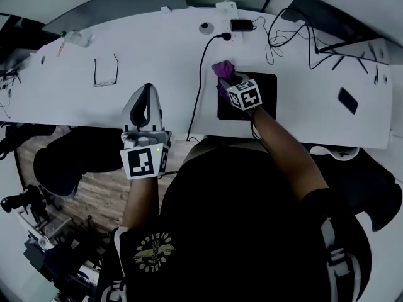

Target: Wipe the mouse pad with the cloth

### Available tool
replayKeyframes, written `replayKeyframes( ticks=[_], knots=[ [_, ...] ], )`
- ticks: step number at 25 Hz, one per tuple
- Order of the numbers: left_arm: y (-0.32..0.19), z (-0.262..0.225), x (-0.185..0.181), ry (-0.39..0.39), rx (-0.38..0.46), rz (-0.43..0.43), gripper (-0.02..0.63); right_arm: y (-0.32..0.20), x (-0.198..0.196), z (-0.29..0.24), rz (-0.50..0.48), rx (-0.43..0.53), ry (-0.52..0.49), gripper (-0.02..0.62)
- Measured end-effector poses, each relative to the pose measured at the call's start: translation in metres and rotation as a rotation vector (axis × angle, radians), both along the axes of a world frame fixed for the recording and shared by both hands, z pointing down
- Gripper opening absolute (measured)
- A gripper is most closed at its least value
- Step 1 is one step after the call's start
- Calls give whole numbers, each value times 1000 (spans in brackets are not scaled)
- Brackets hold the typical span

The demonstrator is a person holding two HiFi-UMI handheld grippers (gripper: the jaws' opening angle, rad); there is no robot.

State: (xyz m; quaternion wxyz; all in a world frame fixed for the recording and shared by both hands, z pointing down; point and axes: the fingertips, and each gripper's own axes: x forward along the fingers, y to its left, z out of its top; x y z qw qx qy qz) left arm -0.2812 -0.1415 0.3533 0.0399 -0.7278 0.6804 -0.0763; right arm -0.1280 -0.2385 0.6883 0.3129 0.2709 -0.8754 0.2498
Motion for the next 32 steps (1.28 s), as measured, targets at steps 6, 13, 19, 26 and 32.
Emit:
replayKeyframes(
  ticks=[6,13,19,26,32],
  knots=[
    [2,1,8,-8,-18,-22,2,7,-2,35,-71,-22,136,97],
    [-5,4,24,9,-32,-2,2,1,13,53,-100,-1,193,97],
    [-16,0,42,-5,-20,42,2,-3,45,54,-66,-12,218,97],
    [-23,-2,60,-1,-14,86,2,-6,69,55,-37,-13,233,98],
    [-26,0,68,-1,-21,103,2,-8,91,56,-11,-3,253,98]
  ],
)
